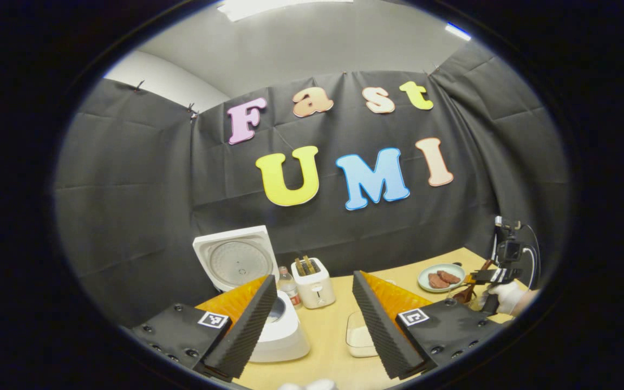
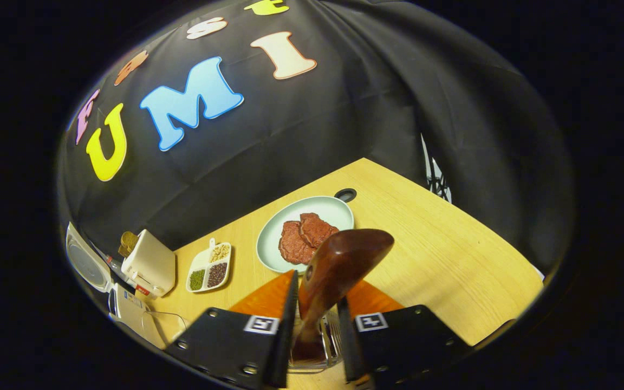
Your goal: Close the left gripper, press the button to open the rice cooker; take a wooden spoon from the chopstick holder with the right hand, scoop a spoonful of rice and pour it into the rice cooker, then put the wooden spoon back into the chopstick holder.
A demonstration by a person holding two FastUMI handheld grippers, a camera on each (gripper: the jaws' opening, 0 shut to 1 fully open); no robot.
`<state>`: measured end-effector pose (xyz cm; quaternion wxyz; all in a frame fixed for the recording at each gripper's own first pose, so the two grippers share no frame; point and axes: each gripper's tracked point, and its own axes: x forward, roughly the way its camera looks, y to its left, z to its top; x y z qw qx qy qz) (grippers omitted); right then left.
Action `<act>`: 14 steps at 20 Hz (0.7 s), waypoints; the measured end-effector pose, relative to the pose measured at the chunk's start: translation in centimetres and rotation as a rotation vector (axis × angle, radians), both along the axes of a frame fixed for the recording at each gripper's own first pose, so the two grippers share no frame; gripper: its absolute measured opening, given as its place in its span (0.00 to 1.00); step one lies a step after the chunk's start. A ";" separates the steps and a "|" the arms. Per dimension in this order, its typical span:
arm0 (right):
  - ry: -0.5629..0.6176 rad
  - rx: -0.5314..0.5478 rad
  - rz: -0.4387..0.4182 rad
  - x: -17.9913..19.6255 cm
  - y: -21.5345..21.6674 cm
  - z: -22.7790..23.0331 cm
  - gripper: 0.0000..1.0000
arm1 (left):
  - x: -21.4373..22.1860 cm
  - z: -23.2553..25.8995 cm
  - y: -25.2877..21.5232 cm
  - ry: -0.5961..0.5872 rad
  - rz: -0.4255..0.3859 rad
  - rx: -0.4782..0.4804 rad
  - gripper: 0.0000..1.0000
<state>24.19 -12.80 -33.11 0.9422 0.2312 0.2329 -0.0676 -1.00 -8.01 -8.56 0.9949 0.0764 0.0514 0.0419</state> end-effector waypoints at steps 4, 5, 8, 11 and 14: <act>-0.058 -0.086 -0.023 -2.0 -1.8 4.2 0.92 | -0.2 0.5 0.6 -0.009 -0.016 -0.006 0.97; -0.080 -0.121 -0.030 -2.8 -2.3 6.1 0.96 | -0.2 0.7 0.8 -0.011 -0.021 -0.009 0.97; -0.203 -0.225 -0.032 -5.5 -2.4 13.3 0.97 | 0.2 1.3 2.3 -0.017 -0.026 -0.025 0.97; -0.298 -0.318 0.014 -9.1 -0.5 19.5 0.98 | 1.2 2.9 4.6 -0.052 -0.023 -0.013 0.98; -0.370 -0.380 0.058 -13.3 2.6 24.2 0.98 | 3.2 5.4 7.5 -0.108 -0.010 -0.002 0.99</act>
